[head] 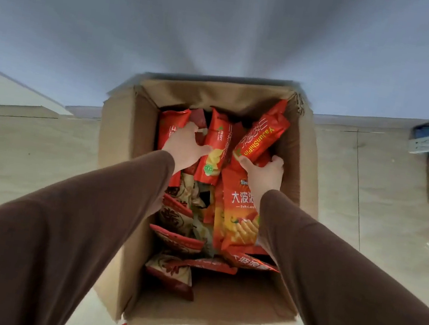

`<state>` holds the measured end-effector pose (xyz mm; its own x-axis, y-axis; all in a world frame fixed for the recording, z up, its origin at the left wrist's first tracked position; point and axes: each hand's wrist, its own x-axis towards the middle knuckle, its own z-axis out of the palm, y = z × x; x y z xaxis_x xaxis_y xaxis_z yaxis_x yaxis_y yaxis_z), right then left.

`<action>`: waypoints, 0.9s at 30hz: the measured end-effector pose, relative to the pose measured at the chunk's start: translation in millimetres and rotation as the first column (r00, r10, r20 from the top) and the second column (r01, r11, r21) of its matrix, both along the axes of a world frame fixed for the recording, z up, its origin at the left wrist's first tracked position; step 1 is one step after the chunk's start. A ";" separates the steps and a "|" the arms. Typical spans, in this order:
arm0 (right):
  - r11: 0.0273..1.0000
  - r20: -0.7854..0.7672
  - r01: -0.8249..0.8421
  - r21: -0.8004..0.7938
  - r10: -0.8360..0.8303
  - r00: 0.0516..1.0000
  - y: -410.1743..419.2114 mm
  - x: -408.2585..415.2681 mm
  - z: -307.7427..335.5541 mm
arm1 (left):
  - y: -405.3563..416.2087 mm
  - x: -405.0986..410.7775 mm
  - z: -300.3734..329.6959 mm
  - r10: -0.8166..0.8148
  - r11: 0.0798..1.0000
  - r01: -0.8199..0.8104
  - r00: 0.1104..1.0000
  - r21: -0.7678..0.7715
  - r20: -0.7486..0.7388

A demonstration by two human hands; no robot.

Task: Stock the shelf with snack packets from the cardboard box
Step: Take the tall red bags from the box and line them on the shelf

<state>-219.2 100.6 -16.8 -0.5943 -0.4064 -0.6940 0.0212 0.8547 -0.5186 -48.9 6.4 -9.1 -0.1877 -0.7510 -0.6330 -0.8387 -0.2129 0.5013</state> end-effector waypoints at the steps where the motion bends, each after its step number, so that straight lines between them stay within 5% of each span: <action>1: 1.000 -0.027 0.003 0.001 -0.003 1.000 -4.8 2.8 -15.4 | -4.2 -4.3 -17.0 0.006 1.000 -0.006 1.000 0.010 -0.004; 8: 0.992 -0.134 0.081 -0.094 -0.093 0.987 -30.5 18.0 -91.8 | -21.2 -34.8 -102.7 0.067 0.998 -0.067 0.997 -0.001 -0.046; 14: 0.978 -0.105 0.124 -0.165 -0.143 0.984 -26.8 18.9 -86.6 | -18.7 -40.0 -101.8 0.140 0.990 -0.140 0.986 0.003 -0.085; 20: 0.971 -0.005 0.071 -0.228 -0.074 0.997 7.7 10.4 13.4 | 3.6 -28.5 -6.6 0.199 0.979 -0.204 0.960 -0.002 -0.198; 27: 0.953 0.090 0.045 -0.301 -0.019 0.996 53.4 -31.6 215.9 | 38.3 -38.8 177.9 0.251 0.967 -0.252 0.927 0.035 -0.277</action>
<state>-250.7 154.0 199.0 -0.5550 -0.5865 -0.5900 0.1012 0.6563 -0.7477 -87.8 44.7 168.8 -0.1602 -0.7973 -0.5819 -0.5857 -0.3978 0.7063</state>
